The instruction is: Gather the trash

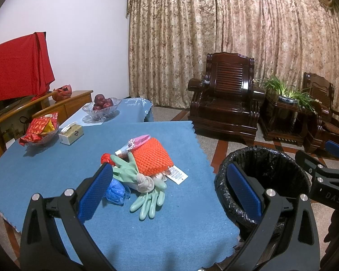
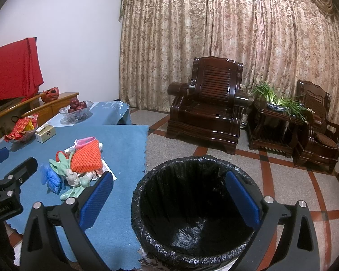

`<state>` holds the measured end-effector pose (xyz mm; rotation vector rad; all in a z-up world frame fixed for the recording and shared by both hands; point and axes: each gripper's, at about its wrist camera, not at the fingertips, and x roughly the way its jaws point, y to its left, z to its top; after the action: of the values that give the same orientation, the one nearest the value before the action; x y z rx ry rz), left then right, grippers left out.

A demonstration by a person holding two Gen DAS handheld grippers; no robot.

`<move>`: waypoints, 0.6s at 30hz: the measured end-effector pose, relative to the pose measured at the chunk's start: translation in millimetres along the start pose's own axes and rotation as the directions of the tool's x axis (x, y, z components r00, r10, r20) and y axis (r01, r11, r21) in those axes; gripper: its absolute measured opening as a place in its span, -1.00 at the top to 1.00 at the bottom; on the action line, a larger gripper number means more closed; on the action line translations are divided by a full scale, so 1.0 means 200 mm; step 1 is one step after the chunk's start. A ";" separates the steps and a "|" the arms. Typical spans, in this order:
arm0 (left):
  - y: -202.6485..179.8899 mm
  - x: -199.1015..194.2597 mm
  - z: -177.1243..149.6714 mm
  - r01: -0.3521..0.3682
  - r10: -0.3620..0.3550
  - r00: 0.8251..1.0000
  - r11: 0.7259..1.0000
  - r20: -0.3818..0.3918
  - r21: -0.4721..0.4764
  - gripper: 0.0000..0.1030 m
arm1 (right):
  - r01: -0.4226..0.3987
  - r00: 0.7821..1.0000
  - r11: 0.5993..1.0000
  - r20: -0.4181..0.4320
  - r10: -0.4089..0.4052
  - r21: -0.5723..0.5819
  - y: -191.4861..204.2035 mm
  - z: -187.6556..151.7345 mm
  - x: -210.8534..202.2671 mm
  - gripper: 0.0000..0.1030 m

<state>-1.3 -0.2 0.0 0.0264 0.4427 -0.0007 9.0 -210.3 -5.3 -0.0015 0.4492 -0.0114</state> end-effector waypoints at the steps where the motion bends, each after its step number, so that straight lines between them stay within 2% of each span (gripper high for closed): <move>1: 0.00 0.00 0.00 0.001 -0.001 1.000 1.000 -0.001 0.000 -0.91 | 0.000 1.000 1.000 0.000 0.000 0.000 0.00 0.00 0.00 -0.89; 18: 0.00 0.01 0.00 -0.001 0.001 1.000 1.000 -0.003 0.002 -0.91 | -0.002 1.000 1.000 -0.001 0.002 0.001 0.00 0.01 0.00 -0.89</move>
<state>0.1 -0.6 -0.2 0.0286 0.4452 0.0002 10.4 -209.9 -4.6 0.0000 0.4506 -0.0099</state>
